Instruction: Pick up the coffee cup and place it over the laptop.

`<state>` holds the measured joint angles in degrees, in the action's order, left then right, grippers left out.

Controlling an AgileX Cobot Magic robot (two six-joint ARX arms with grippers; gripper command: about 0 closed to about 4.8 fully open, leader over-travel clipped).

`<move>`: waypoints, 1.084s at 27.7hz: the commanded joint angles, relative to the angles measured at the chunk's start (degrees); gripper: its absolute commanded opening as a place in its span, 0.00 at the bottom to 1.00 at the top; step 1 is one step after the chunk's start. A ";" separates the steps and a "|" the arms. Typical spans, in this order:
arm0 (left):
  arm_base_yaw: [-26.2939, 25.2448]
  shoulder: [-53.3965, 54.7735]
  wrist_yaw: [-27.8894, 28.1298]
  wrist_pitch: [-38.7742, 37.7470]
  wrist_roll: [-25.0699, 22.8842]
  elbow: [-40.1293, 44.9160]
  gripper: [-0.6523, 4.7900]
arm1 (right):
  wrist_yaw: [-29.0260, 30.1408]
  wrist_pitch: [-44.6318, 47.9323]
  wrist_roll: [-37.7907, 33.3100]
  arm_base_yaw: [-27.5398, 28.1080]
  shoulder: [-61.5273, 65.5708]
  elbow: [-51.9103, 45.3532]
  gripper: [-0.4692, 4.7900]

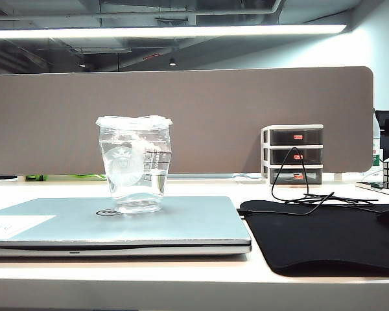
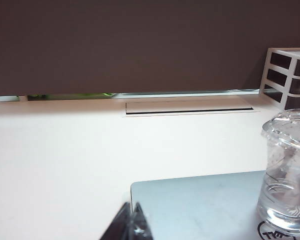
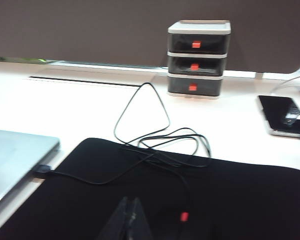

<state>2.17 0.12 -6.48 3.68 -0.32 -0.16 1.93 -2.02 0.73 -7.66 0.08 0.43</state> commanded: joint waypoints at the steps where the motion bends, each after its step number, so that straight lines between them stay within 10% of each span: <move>1: -0.09 0.02 -0.44 -0.07 -0.26 -0.26 0.11 | -4.72 1.25 3.89 0.02 -0.11 -0.28 0.08; 30: -0.13 0.02 -0.22 -2.95 2.69 -0.26 0.11 | -6.08 3.10 3.78 0.00 -0.11 -0.28 0.08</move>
<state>2.15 0.12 -6.66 0.16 2.24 -0.16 -4.29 0.47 4.78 -7.66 0.08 0.43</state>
